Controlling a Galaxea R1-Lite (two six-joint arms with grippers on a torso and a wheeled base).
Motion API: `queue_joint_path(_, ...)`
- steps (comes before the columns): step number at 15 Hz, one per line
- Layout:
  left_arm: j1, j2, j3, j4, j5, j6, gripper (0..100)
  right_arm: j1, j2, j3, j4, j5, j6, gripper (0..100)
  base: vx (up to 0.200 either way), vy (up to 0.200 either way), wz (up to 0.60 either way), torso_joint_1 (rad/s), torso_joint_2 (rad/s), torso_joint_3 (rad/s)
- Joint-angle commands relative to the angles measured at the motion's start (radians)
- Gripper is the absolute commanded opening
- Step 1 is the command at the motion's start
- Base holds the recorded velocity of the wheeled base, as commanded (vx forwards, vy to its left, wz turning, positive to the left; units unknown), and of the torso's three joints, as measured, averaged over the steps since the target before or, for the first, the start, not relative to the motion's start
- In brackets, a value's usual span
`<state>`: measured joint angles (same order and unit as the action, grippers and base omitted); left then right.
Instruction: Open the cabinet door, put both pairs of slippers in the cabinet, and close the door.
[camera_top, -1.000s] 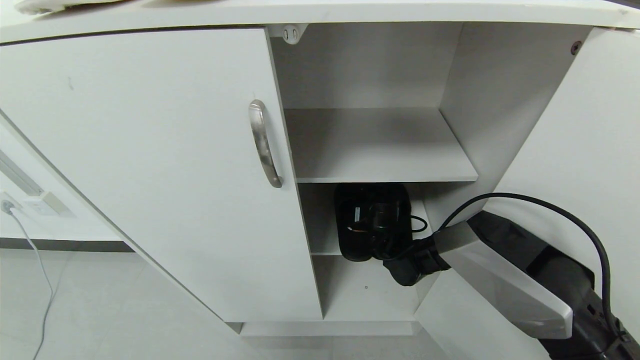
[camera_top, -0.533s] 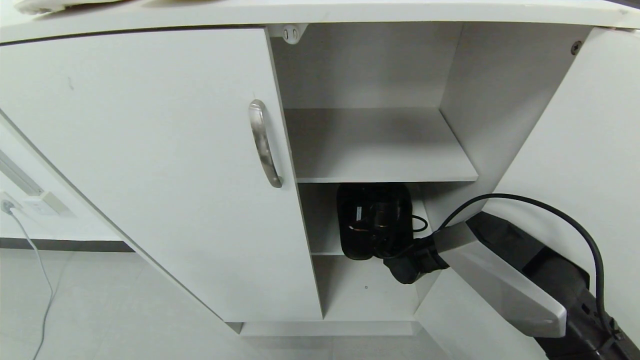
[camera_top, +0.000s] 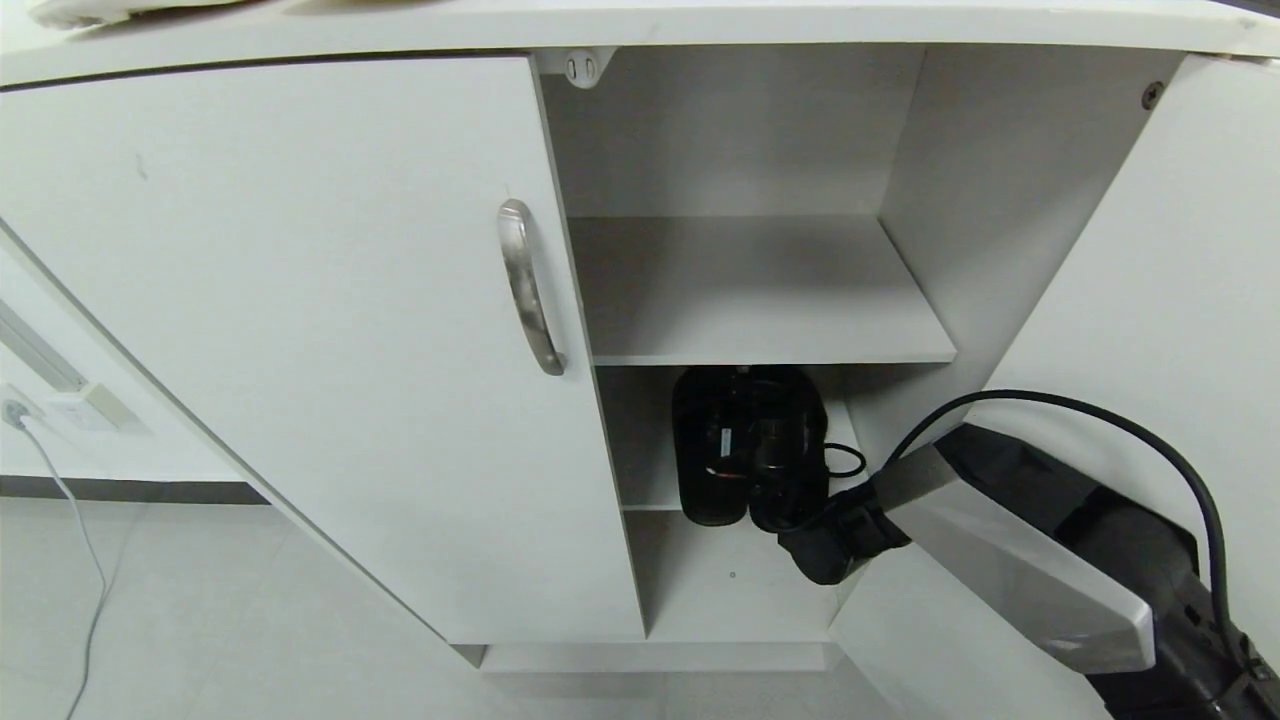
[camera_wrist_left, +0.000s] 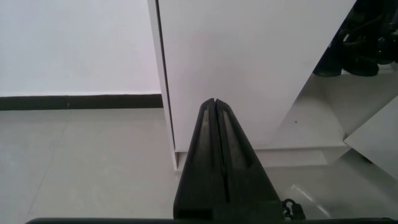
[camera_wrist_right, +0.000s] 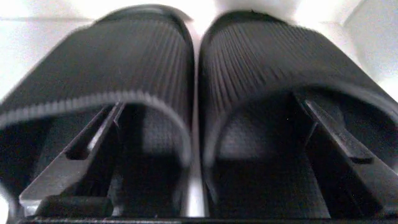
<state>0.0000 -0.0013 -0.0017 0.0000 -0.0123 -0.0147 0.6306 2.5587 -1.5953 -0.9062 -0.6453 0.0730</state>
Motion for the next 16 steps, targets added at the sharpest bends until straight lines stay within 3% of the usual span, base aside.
queue_joint_path(1, 0.0, 0.001, 0.0, 0.0, 0.0, -0.001, 0, 0.001, -0.1, 0.109, -0.049, 0.001, -0.002, 100, 0.0, 0.0, 0.0, 0.0, 0.0, 0.0)
queue_joint_path(11, 0.0, 0.001, 0.0, -0.002, 0.0, 0.001, 0, 0.146, -0.462, 0.738, -0.223, 0.001, 0.002, 100, 0.0, 0.0, 0.0, 0.0, 0.0, 0.0)
queue_joint_path(12, 0.0, 0.001, 0.0, 0.0, 0.0, 0.001, 0, 0.179, -0.532, 0.854, -0.235, 0.003, 0.007, 100, 0.0, 0.0, 0.0, 0.0, 0.0, 0.0)
queue_joint_path(14, 0.0, 0.001, 0.0, 0.0, 0.0, 0.002, 0, 0.227, -0.586, 0.943, -0.231, 0.009, 0.056, 100, 0.0, 0.0, 0.0, 0.0, 0.0, 0.0)
queue_joint_path(16, 0.0, 0.001, 0.0, 0.0, 0.0, 0.004, 0, 0.245, -0.595, 0.946, -0.231, 0.007, 0.056, 100, 0.0, 0.0, 0.0, 0.0, 0.0, 0.0)
